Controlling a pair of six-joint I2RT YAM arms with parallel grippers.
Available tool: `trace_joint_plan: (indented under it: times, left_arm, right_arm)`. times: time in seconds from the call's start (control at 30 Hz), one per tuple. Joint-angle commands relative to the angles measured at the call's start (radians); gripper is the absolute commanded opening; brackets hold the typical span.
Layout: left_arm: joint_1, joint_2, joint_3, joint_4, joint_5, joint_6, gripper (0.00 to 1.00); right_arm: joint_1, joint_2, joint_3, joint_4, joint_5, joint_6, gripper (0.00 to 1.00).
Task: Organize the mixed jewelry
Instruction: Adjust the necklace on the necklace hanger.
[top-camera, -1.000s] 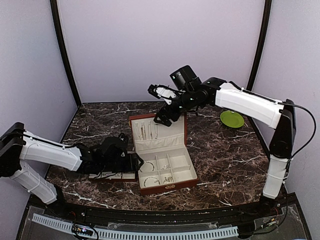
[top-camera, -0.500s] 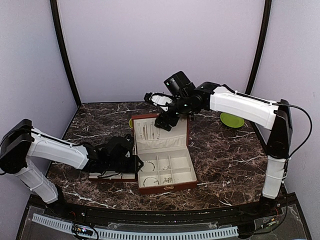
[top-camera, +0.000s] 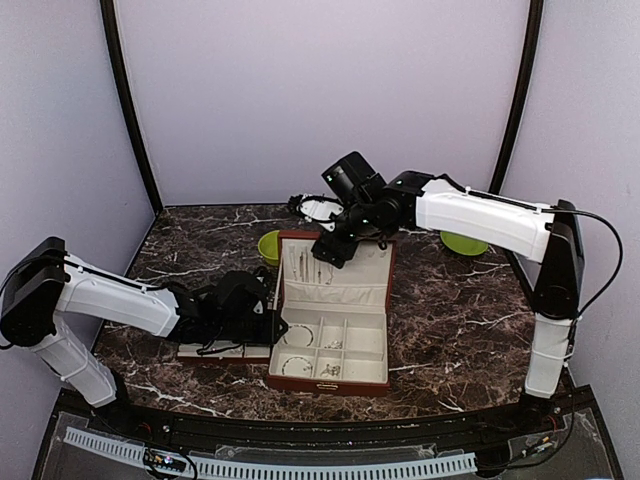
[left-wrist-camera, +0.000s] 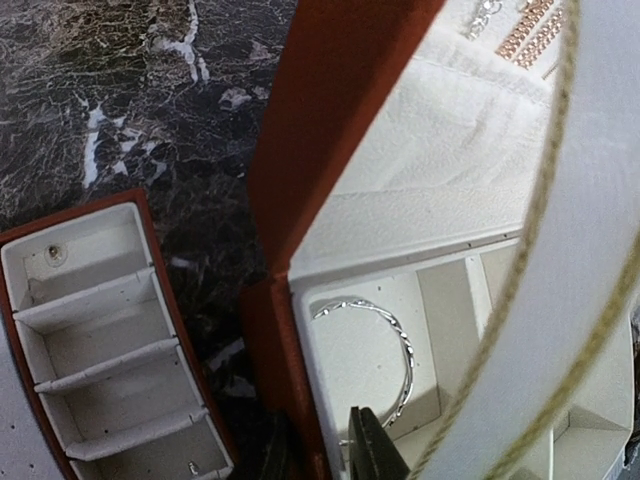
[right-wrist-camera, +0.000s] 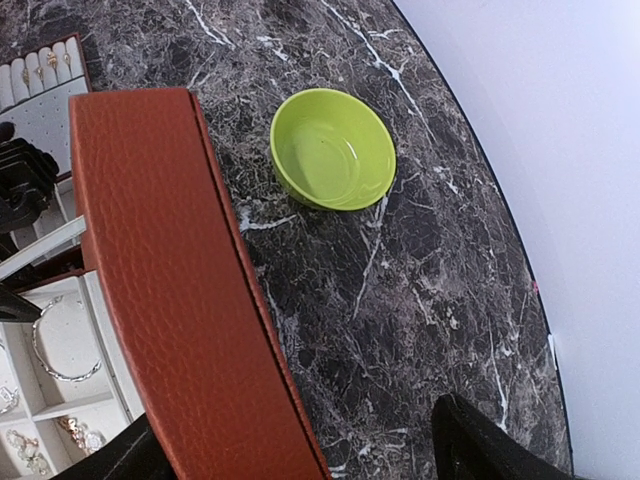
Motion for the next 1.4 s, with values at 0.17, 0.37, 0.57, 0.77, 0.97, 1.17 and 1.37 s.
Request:
trace_joint_plan:
  times: [0.17, 0.37, 0.57, 0.77, 0.97, 1.17, 1.37]
  left_arm:
    - [-0.006, -0.028, 0.019, -0.031, -0.002, 0.063, 0.23]
    - [-0.006, -0.037, 0.023, -0.038, -0.008, 0.084, 0.23]
    - [-0.007, -0.042, 0.022, -0.039, -0.005, 0.086, 0.22]
    - [-0.007, -0.045, 0.021, -0.04, 0.004, 0.103, 0.22]
    - [-0.008, -0.05, 0.019, -0.03, 0.012, 0.138, 0.22]
    - [-0.015, -0.047, 0.019, -0.02, 0.017, 0.153, 0.21]
    - [-0.023, -0.04, 0.019, -0.015, 0.015, 0.151, 0.21]
  right_arm:
    - [0.008, -0.081, -0.053, -0.055, 0.029, 0.042, 0.84]
    - [0.007, -0.084, -0.049, -0.058, 0.019, 0.048, 0.77]
    - [0.005, -0.086, -0.065, -0.045, 0.025, 0.055, 0.59]
    - [-0.004, -0.09, -0.072, -0.044, 0.0, 0.065, 0.5]
    - [-0.015, -0.085, -0.079, -0.047, -0.033, 0.074, 0.39]
    - [-0.031, -0.064, -0.087, -0.049, -0.043, 0.093, 0.33]
    - [-0.035, -0.057, -0.09, -0.041, -0.012, 0.106, 0.29]
